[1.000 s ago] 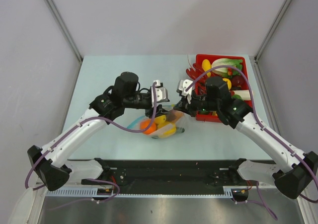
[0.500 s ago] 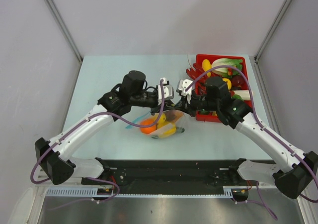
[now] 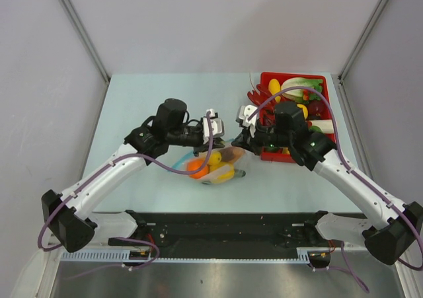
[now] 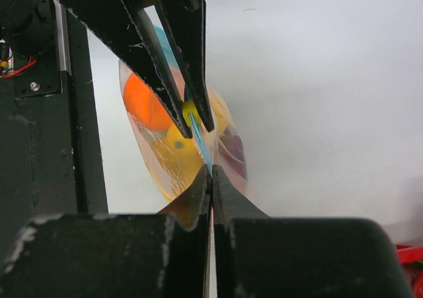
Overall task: Place the food in the zip-top bag and seal the zipper
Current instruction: Zip the zipper food storage bag at the center of the board.
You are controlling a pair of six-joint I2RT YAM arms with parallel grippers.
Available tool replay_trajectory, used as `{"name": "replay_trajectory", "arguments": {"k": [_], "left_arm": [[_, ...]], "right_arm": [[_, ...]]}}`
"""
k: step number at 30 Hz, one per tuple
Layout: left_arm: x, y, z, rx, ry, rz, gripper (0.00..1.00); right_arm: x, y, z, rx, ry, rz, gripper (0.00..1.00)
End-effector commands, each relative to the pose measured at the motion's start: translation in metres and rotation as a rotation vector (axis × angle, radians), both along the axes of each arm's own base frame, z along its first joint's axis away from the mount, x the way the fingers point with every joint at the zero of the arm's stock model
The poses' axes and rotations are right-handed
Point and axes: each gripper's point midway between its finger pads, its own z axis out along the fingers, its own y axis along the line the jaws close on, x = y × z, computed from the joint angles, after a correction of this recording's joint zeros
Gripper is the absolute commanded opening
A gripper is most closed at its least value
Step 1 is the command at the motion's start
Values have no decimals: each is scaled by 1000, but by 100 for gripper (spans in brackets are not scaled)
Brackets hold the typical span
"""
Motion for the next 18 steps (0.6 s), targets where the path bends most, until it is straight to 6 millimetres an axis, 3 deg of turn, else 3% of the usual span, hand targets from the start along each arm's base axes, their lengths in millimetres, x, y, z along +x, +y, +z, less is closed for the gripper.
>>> {"name": "replay_trajectory", "arguments": {"k": [1, 8, 18], "left_arm": [[2, 29, -27, 94, 44, 70, 12], [0, 61, -48, 158, 59, 125, 12], [-11, 127, -67, 276, 71, 258, 12]], "right_arm": [[5, -14, 25, 42, -66, -47, 0], [19, -31, 22, 29, -45, -132, 0], [50, -53, 14, 23, -6, -271, 0]]}}
